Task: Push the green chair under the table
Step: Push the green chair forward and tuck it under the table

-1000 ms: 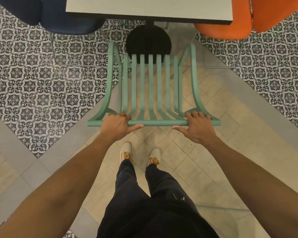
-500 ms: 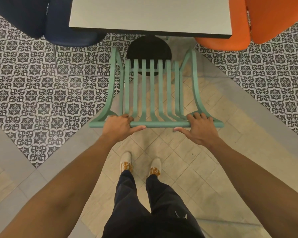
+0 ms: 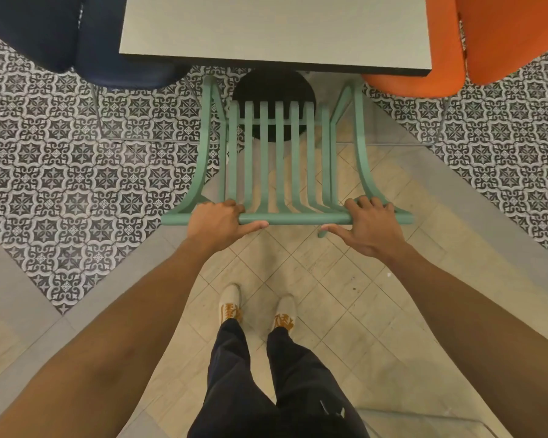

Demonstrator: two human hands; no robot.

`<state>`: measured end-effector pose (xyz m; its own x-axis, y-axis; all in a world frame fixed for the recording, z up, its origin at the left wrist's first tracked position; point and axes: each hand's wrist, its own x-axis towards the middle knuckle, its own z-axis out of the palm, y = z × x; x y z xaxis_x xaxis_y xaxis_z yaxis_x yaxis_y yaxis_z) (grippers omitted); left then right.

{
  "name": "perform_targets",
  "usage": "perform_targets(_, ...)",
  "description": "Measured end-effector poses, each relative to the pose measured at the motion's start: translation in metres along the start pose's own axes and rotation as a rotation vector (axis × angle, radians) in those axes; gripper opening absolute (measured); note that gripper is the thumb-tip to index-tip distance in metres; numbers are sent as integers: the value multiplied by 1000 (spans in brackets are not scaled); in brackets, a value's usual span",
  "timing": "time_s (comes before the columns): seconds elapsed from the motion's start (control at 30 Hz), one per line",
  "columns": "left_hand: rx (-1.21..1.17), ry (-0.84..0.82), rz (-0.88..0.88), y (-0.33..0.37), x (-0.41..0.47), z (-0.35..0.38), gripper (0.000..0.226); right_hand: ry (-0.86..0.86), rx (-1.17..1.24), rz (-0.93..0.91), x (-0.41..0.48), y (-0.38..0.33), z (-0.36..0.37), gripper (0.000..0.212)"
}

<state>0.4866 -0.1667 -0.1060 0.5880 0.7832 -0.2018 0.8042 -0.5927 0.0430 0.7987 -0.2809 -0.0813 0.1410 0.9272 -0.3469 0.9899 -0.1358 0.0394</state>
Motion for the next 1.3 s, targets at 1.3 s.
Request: perform_targets(1.3,-30,61,38,-45,121,-18,74,57,-28,-23,126,26,-34,98)
